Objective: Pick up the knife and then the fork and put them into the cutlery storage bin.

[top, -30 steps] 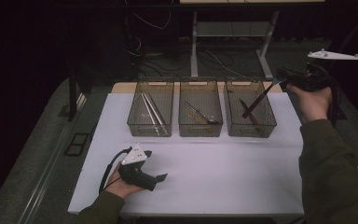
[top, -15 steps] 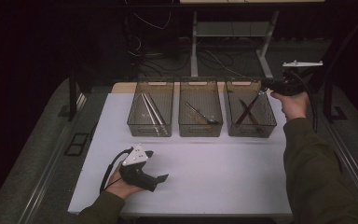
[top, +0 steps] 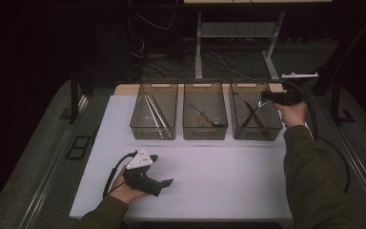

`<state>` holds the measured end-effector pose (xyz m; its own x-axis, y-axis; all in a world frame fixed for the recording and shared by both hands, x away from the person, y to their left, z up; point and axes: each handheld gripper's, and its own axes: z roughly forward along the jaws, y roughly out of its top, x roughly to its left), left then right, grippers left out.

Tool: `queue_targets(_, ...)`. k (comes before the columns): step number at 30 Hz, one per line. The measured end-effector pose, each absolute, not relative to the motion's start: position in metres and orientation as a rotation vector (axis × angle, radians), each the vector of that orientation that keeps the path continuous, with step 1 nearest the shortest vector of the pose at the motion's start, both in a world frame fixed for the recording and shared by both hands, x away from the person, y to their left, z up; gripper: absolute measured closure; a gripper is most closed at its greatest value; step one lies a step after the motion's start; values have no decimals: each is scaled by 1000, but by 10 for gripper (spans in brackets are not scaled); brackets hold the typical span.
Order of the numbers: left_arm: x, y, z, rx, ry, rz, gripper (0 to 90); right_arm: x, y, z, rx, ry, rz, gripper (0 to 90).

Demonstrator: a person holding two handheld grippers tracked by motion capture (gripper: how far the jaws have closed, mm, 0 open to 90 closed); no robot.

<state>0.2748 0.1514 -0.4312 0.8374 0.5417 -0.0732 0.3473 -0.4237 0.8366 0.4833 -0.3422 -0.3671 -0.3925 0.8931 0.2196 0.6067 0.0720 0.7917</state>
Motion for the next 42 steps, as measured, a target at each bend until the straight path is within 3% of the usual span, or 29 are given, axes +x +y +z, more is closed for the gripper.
queue_targets(8,275,151,-431,2058,648,256,0,489,-344,-385,1511,2040,1044,728)
queue_targets(17,275,151,-431,2058,647,260,0,488,-348,-383,1511,1995,1015,469)
queue_targets(21,275,150,-431,2059,649,262,0,485,-351,-380,1512,1982,1021,408)
queue_targets(42,279,153,-434,2061,632,259,0,438,-351,-364,1397,2045,1226,243)
